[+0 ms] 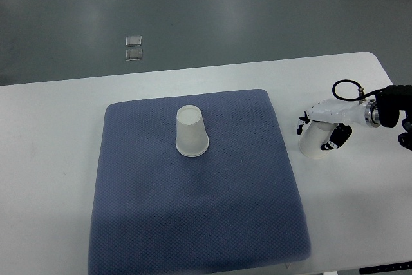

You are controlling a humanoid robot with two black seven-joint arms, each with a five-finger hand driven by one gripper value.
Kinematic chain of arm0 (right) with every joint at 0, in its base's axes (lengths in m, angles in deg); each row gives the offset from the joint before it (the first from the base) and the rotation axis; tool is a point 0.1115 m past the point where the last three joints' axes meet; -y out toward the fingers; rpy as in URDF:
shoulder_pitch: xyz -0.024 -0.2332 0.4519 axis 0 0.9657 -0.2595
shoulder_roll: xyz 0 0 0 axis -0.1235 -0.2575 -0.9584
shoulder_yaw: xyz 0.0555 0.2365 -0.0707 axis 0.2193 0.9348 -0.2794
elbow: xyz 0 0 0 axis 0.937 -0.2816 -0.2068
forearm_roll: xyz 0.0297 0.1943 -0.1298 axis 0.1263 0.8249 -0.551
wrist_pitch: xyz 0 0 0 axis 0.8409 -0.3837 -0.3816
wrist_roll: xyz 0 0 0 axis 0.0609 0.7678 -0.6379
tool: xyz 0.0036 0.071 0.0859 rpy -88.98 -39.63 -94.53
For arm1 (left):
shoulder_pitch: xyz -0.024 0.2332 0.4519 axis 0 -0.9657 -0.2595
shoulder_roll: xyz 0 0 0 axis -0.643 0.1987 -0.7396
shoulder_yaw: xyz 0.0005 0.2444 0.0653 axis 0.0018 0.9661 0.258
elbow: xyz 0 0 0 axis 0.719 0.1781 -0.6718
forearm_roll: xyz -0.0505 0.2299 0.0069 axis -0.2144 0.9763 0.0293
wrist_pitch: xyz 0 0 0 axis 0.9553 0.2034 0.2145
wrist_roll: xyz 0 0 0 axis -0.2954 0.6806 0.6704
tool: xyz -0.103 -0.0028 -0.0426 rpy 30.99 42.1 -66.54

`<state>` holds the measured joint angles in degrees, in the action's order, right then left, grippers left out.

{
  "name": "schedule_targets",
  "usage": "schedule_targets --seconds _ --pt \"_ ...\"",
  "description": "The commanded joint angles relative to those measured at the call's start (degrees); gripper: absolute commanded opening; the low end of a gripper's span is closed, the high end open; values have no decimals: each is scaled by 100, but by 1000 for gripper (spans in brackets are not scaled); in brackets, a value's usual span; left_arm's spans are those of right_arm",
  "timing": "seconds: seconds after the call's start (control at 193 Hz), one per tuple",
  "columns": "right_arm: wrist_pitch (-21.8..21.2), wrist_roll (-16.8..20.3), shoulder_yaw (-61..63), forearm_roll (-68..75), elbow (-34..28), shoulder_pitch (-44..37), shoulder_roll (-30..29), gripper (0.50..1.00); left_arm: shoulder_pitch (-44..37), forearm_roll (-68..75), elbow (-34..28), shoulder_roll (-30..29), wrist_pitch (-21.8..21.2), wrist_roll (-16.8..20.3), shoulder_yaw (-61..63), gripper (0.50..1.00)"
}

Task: Stack paper cups
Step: 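Close the right hand fingers around the white paper cup, then lift the held cup and carry it over the cup on the pad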

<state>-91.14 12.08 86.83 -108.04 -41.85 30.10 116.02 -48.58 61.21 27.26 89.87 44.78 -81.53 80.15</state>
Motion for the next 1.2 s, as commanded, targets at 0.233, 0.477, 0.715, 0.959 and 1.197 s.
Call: schedule_targets --seconds 0.233,0.477,0.715,0.959,1.197 --pt "-79 35 -3 8 12 -19 6 660 0 0 0 0 -1 0 4 1000" --pt "-79 44 -3 17 12 -37 6 650 0 0 0 0 -1 0 4 1000" --pt "-79 35 32 26 3 -72 14 650 0 0 0 0 -10 0 4 1000" --pt "-140 44 41 43 -67 -380 85 652 0 0 0 0 -1 0 4 1000" --pt "-395 44 58 123 -190 -968 67 654 0 0 0 0 -1 0 4 1000"
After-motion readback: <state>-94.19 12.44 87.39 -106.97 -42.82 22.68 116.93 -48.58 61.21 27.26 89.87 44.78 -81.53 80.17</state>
